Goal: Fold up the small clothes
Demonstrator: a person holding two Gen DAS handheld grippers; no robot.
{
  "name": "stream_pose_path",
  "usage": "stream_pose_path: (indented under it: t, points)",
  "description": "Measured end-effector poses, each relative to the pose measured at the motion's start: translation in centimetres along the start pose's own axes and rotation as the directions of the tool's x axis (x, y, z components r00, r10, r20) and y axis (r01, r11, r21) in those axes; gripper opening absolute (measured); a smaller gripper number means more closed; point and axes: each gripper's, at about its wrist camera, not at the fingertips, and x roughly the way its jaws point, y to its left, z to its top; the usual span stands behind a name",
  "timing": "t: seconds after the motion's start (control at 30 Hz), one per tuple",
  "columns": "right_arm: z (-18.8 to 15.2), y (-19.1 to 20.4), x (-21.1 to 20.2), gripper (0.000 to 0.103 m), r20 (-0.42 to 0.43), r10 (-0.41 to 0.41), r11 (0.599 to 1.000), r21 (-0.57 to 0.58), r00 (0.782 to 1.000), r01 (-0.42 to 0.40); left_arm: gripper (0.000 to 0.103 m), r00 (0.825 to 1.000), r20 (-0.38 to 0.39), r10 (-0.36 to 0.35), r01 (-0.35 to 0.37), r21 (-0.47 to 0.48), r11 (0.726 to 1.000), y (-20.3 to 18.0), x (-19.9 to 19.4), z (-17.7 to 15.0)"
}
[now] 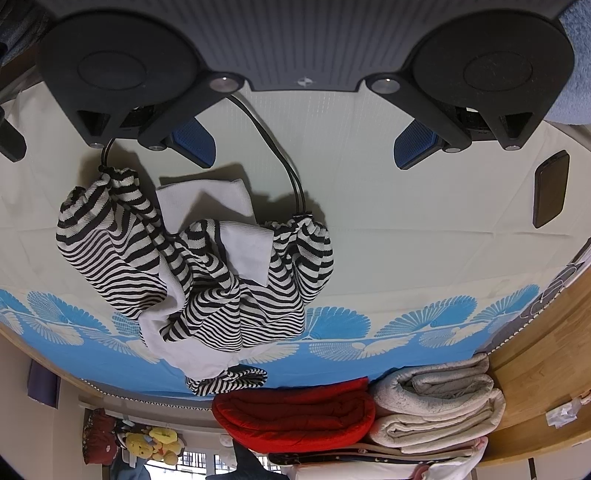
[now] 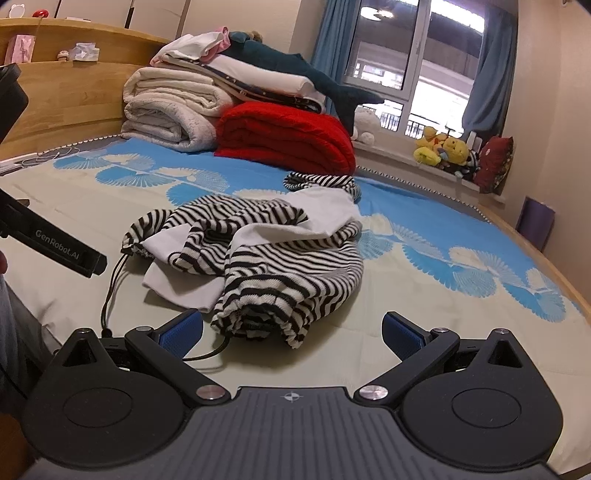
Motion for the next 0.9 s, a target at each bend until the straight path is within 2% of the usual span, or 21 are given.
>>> stream_pose_path:
  t: [0.9]
  points:
    - [-0.11,0.32,0.06,0.102,-0.003,0.005,1.0,-0.02,1.0,-0.005,0.103,1.0,0.0,0.001,-0.001,-0.001,1.0,0.1,-0.14,-0.02]
